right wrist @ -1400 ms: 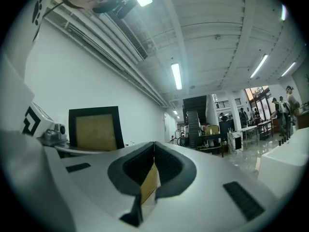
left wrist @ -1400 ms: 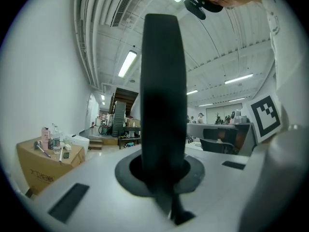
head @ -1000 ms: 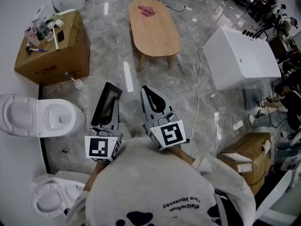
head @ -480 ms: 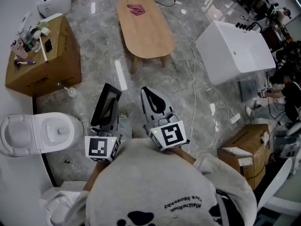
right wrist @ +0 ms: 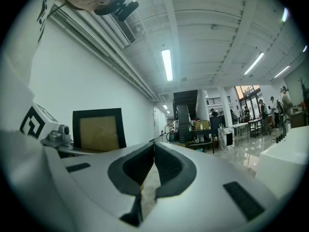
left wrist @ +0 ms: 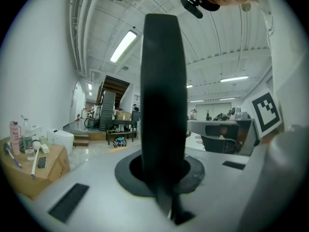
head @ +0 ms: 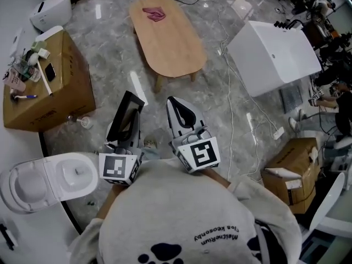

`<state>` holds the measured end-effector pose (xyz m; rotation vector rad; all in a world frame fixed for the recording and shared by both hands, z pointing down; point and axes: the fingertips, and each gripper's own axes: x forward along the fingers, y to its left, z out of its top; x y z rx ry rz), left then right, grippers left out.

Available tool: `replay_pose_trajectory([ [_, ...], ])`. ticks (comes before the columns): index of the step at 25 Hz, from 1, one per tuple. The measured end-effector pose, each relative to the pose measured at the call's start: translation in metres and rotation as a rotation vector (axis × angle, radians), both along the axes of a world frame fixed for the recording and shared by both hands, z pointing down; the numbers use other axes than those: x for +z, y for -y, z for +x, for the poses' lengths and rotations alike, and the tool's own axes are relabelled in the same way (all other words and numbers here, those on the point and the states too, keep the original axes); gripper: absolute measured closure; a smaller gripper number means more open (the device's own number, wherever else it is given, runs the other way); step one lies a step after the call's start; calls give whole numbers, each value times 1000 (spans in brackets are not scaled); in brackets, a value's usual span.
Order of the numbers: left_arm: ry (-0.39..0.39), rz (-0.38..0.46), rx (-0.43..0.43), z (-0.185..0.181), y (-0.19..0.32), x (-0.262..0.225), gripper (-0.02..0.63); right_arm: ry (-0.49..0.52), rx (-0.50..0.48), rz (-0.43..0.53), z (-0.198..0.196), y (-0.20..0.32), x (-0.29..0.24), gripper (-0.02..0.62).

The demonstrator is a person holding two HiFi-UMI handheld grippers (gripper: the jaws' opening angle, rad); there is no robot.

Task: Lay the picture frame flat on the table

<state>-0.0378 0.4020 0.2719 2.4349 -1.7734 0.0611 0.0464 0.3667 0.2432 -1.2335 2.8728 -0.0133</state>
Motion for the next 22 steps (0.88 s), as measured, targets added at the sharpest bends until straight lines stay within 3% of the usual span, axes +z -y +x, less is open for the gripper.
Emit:
replay_pose_trajectory([
  [4, -16, -4, 12, -23, 31, 2, 588, -9, 48, 1, -11, 25, -4, 584],
  [11, -45, -11, 119, -18, 63, 9, 588, -20, 153, 3, -5, 45, -2, 584],
  [22, -66, -15, 139, -15, 90, 8, 588, -3, 178, -11, -1, 69, -1, 584],
])
